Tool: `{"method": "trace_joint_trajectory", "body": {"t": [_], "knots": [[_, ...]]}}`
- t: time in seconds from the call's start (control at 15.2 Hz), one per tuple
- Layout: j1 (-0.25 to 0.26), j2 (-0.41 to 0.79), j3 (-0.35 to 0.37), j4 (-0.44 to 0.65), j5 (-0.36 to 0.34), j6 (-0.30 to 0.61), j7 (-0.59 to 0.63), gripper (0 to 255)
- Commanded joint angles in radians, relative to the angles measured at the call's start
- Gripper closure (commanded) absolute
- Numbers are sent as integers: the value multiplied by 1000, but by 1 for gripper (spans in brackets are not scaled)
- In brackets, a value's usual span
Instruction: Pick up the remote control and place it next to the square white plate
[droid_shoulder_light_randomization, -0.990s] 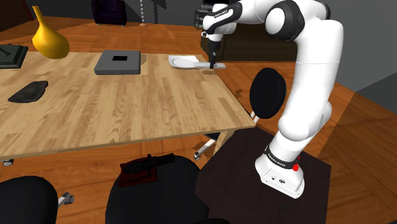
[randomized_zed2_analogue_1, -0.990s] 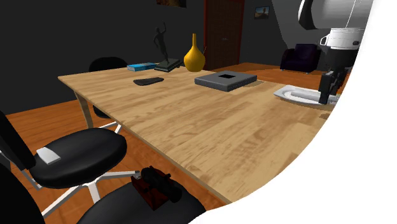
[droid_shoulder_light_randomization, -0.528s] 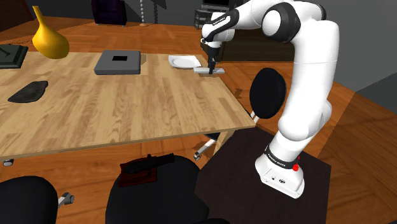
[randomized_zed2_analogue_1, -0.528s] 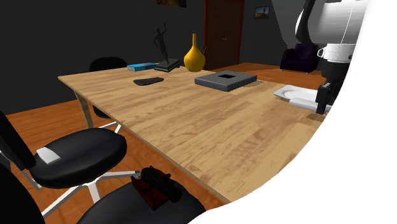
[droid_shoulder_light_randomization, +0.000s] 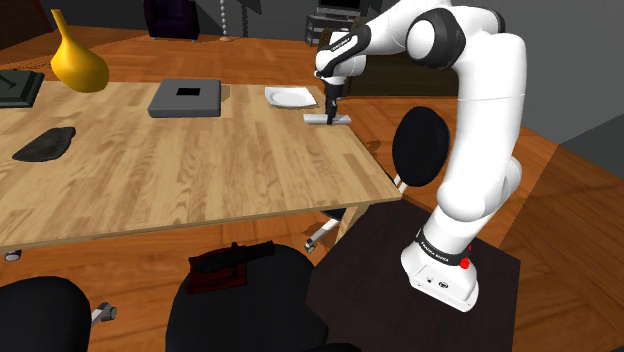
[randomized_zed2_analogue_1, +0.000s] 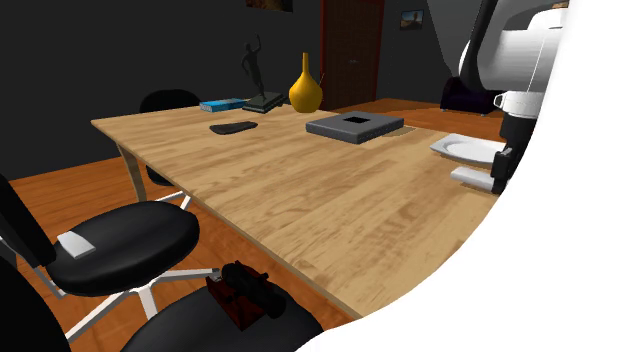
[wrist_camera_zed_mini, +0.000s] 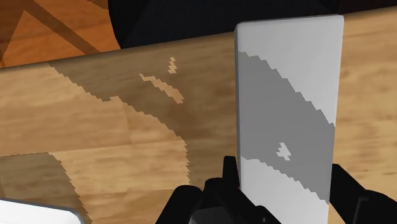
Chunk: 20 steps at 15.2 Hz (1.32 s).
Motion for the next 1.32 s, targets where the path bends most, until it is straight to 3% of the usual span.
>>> {"method": "trace_joint_trajectory", "body": {"t": [0.0, 0.26, 0.33, 0.66, 0.92, 1.25], "knots": [[-1, 1, 0, -2, 1, 4, -1, 255], [-1, 1, 0, -2, 1, 4, -1, 255], [-1, 1, 0, -2, 1, 4, -1, 0], [-1, 1, 0, -2, 1, 4, -1, 0], [4, -54, -7, 49, -15, -102, 9, 0], [4, -54, -7, 49, -15, -102, 9, 0]]}}
